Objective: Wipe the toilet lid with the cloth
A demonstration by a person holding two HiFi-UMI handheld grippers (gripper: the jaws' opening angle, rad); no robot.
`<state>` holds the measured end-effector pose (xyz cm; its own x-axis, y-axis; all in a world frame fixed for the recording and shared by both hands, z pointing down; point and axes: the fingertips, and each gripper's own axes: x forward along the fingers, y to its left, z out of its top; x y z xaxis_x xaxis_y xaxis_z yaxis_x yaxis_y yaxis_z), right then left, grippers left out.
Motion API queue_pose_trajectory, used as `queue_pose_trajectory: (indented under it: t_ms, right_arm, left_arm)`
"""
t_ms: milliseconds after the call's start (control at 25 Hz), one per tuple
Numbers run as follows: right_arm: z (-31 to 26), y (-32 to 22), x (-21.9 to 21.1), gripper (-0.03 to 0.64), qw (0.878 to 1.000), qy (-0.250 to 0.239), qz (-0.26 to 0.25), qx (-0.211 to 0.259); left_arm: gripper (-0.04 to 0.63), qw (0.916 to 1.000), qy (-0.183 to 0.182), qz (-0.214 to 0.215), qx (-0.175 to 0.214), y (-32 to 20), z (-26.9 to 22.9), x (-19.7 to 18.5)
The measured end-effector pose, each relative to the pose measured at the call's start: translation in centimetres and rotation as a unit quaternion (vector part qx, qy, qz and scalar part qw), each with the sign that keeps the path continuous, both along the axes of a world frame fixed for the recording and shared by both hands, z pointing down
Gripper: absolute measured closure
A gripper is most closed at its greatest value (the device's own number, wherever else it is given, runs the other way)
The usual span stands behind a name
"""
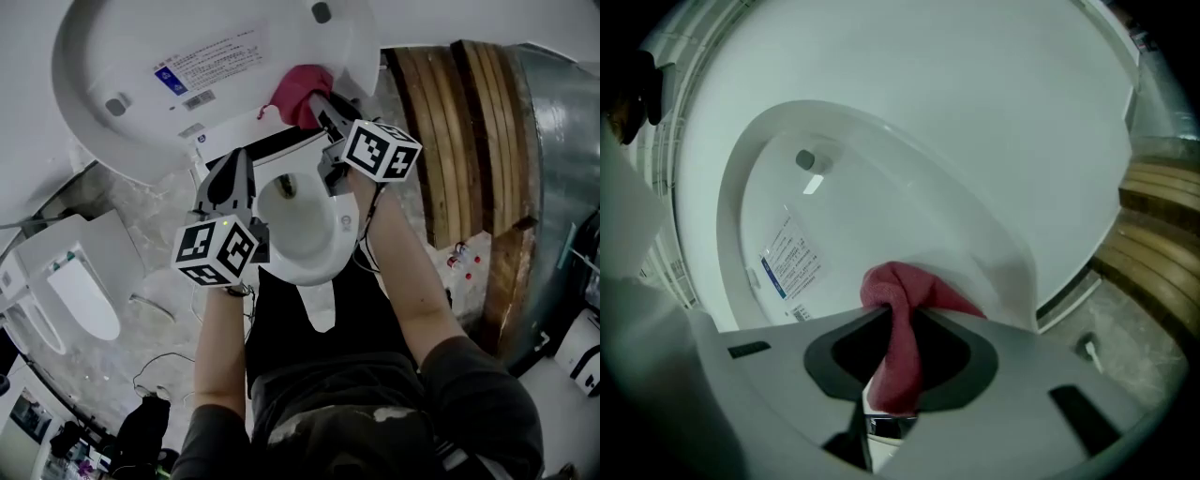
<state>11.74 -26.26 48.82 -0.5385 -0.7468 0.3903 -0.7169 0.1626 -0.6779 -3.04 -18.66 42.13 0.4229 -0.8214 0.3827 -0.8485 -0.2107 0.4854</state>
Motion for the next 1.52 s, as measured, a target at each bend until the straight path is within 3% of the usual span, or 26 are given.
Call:
queue_pose_trajectory:
  t_ms: [320,640,1040,1200,1360,1520]
  right_arm:
    - [-4.0,2.4,-1.0,0.549,0.999,-0.019,-0.035,0.013]
    - [-12.8,4.3,-7.4,0.549,0.992,-0.027,-0.107,0.065]
    - [-20.9,5.4,-13.6,0.549,0.986,-0.023,-0.126,0.105]
    - [-22.1,5.5,-15.1,0.549,0.987,-0.019,-0.119,0.109]
    - [-22.1,5.6,-15.7,0.549,0.989,-0.011,-0.107,0.104]
    - [-21.2,5.7,-15.9,0.549,0.992,0.000,-0.091,0.092]
  left_arm:
    - [0.588,0.9989,0.014,-0.020,0.040,0.7,-3.9,-1.2]
    - [0.588,0.9952,0.018,-0.041,0.087,2.4,-10.1,-7.0]
    - [0.588,0.9876,-0.012,-0.027,0.154,1.7,-17.8,-15.0]
    - [0.583,0.9860,-0.029,0.013,0.163,-0.4,-18.5,-16.0]
    - [0.474,0.9827,-0.038,0.085,0.160,-2.4,-17.8,-15.2]
    - [0.371,0.9774,-0.043,0.128,0.163,-4.5,-16.7,-14.6]
